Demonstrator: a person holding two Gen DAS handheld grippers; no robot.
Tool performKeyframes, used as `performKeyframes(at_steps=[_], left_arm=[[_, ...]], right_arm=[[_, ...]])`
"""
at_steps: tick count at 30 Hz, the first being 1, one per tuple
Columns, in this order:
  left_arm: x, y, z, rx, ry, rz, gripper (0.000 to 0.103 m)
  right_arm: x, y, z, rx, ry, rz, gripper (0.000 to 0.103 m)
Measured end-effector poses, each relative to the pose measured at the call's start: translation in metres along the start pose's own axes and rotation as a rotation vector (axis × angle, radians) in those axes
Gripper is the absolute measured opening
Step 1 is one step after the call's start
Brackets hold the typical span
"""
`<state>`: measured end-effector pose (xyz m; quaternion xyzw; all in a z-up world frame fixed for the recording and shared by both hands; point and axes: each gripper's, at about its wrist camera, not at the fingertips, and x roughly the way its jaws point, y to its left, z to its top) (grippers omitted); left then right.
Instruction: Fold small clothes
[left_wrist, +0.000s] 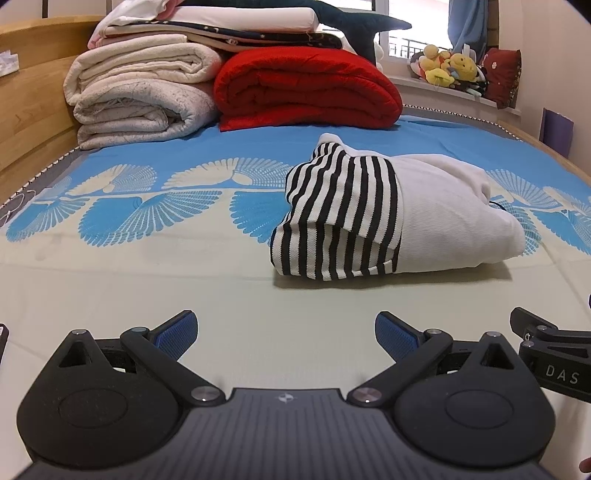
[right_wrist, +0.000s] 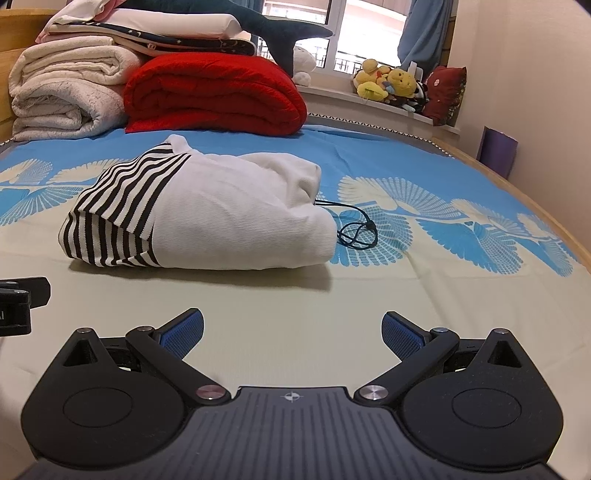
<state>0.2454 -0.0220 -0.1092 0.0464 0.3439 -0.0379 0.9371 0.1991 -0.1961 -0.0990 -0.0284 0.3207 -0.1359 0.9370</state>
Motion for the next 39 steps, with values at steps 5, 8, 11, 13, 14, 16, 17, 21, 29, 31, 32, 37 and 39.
performKeyframes(at_steps=[5, 8, 11, 13, 14, 16, 17, 21, 29, 31, 32, 37, 39], left_arm=[[0.0001, 0.0002, -0.0002, -0.001, 0.001, 0.001, 0.102], [0.0000, 0.0003, -0.0003, 0.000, -0.001, 0.001, 0.102], [-0.0001, 0.0002, -0.0001, 0.002, -0.002, 0.004, 0.102], [-0.0001, 0.0000, 0.0000, 0.002, -0.003, 0.004, 0.102], [-0.0001, 0.0001, 0.0000, 0.002, -0.003, 0.005, 0.102], [-0.0001, 0.0002, 0.0000, 0.001, -0.002, 0.005, 0.102], [-0.0002, 0.0003, 0.0000, 0.001, -0.002, 0.004, 0.102], [-0.0001, 0.0004, 0.0000, 0.003, -0.003, 0.006, 0.102], [-0.0001, 0.0002, 0.0001, 0.003, -0.002, 0.005, 0.102], [0.0000, 0.0000, 0.0001, 0.004, -0.002, 0.005, 0.102], [-0.0002, -0.0004, 0.0002, 0.005, -0.002, 0.006, 0.102], [0.0016, -0.0009, -0.0005, -0.014, 0.025, -0.013, 0.102], [0.0011, -0.0017, -0.0007, -0.011, 0.021, -0.005, 0.102]], right_arm=[[0.0002, 0.0000, -0.0002, -0.001, 0.000, 0.000, 0.102], [0.0001, 0.0002, -0.0001, -0.001, -0.001, 0.001, 0.102], [-0.0004, 0.0011, -0.0006, -0.007, -0.004, 0.000, 0.102], [-0.0010, 0.0012, -0.0008, -0.007, -0.005, 0.000, 0.102], [-0.0010, 0.0012, -0.0008, -0.007, -0.006, 0.000, 0.102], [-0.0010, 0.0012, -0.0007, -0.008, -0.005, 0.000, 0.102], [-0.0011, 0.0012, -0.0007, -0.007, -0.005, 0.001, 0.102], [-0.0011, 0.0012, -0.0007, -0.007, -0.005, 0.000, 0.102], [-0.0030, 0.0022, -0.0009, -0.009, -0.008, 0.002, 0.102], [-0.0034, 0.0026, -0.0008, -0.009, -0.008, 0.002, 0.102], [-0.0033, 0.0026, -0.0008, -0.009, -0.007, 0.003, 0.102], [-0.0050, 0.0051, -0.0007, -0.016, -0.007, 0.012, 0.102], [-0.0054, 0.0063, -0.0008, -0.019, -0.009, 0.015, 0.102]])
